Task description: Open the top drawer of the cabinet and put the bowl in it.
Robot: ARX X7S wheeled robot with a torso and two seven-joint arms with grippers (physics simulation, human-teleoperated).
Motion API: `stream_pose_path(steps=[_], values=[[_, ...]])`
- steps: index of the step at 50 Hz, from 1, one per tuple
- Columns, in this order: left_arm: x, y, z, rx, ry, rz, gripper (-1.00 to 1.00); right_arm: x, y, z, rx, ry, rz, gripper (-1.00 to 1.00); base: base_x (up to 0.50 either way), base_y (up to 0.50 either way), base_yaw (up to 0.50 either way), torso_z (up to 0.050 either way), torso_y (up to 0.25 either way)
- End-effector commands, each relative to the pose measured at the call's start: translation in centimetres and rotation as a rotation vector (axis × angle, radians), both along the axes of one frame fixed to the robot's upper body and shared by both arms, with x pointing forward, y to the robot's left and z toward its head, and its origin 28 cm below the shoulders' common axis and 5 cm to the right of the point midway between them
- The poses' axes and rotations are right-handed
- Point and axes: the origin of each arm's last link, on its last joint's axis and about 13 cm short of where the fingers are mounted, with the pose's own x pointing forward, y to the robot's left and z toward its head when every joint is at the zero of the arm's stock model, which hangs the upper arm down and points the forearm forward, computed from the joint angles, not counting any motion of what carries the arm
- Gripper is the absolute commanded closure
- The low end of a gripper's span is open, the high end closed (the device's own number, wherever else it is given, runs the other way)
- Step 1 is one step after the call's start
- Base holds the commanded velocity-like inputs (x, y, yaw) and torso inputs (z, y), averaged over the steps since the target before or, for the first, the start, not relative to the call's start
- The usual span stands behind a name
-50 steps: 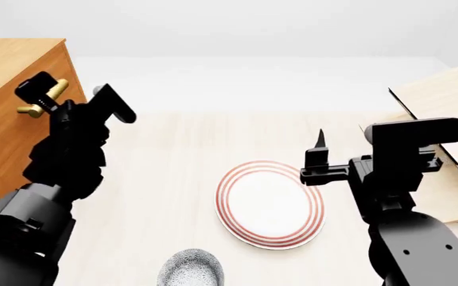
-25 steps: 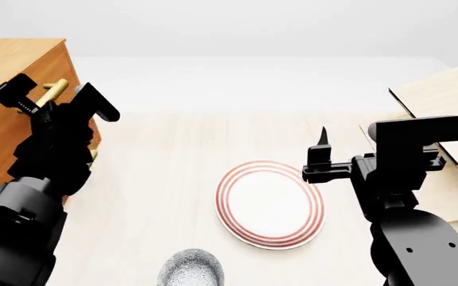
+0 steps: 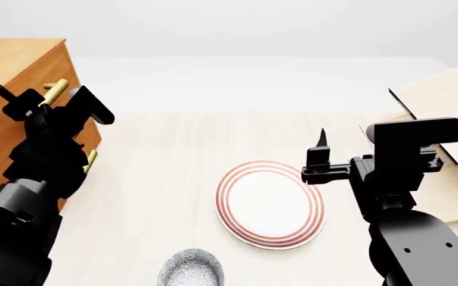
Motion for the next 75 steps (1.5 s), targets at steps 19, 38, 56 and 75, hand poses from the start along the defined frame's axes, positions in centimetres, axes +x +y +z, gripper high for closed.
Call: stream_pose_path(steps=[19, 38, 56, 75], values=[[0.3, -2.1, -0.4, -0.025, -0.031, -0.108, 1.00, 0.0, 0.0, -0.2, 0.000, 0.001, 0.000, -1.00, 0.00, 0.00, 0.00, 0.000, 0.000], [0.0, -3.6, -0.5, -0.016, -0.031, -0.179, 1.00, -0.1, -0.2, -0.4, 0.008, 0.001, -0.004, -1.00, 0.00, 0.00, 0.00, 0.000, 0.000], [-0.4, -5.9, -0.6, 0.011, -0.025, -0.283, 1.00, -0.1, -0.1, -0.6, 0.013, 0.003, -0.001, -1.00, 0.00, 0.00, 0.00, 0.000, 0.000], [-1.0, -7.2, -1.1, 0.015, -0.023, -0.347, 1.00, -0.3, -0.3, -0.6, 0.020, 0.000, -0.004, -1.00, 0.01, 0.00, -0.01, 0.000, 0.000]])
